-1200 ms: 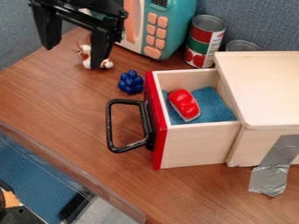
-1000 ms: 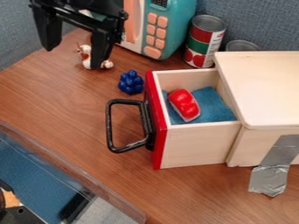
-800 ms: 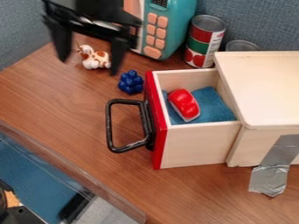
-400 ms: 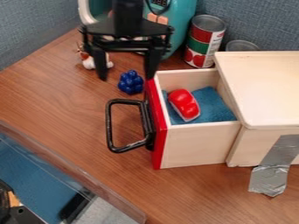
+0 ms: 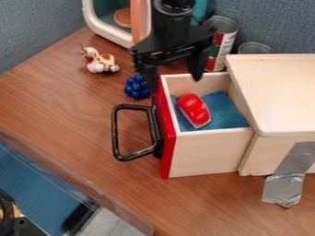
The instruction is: Take the salmon sushi and put it on the left side of table
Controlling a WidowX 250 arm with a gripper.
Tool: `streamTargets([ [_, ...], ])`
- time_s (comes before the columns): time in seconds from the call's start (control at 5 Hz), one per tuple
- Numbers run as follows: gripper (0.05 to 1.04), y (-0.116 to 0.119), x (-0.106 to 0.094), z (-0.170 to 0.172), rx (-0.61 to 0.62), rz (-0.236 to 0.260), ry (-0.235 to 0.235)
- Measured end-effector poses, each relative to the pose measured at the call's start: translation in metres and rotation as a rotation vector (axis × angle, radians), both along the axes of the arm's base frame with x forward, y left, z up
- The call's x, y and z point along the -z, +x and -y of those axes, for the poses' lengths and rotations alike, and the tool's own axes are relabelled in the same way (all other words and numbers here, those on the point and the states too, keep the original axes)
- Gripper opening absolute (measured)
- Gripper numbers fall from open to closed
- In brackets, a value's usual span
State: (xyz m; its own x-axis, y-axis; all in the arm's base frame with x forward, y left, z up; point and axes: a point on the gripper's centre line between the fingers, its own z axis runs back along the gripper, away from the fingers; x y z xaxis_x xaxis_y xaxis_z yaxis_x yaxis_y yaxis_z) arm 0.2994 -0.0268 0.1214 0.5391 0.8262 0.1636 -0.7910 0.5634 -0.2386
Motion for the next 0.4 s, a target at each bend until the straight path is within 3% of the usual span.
streamTargets([
  [0.2,1.0,0.0125,-0.0061,0.0132,-0.05,0.027,-0.057],
  [0.4,1.0,0.0195,-0.0134,0.021,-0.064,0.051,-0.075],
])
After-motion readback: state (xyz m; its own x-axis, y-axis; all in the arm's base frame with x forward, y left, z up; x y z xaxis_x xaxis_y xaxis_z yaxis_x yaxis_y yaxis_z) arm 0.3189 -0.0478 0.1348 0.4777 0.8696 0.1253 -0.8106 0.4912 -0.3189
